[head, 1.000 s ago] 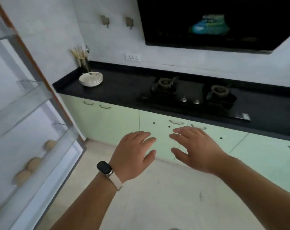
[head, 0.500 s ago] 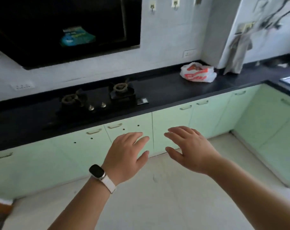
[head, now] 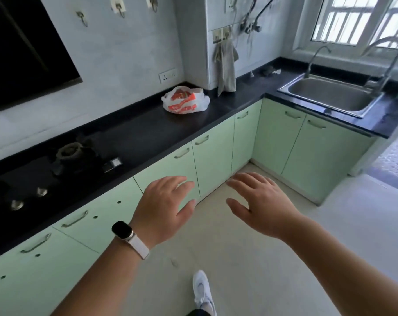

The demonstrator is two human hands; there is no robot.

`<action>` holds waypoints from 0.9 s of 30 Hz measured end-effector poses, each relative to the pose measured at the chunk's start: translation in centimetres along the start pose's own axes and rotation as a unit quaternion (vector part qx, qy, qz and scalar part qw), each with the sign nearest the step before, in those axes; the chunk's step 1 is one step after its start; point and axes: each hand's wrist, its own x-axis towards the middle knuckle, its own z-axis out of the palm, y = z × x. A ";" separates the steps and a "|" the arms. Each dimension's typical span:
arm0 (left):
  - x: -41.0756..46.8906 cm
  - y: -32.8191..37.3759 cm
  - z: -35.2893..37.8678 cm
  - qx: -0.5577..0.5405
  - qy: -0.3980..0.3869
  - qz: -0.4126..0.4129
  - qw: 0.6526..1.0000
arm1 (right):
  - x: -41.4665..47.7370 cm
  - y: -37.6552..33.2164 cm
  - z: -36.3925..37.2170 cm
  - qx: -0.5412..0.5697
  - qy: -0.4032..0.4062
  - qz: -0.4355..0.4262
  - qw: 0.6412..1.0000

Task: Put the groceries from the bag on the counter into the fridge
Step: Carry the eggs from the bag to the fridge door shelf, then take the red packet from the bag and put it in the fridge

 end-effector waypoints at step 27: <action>28.5 -17.3 10.9 -0.071 0.007 0.026 0.997 | 29.9 12.0 1.8 -0.055 -0.031 0.052 0.997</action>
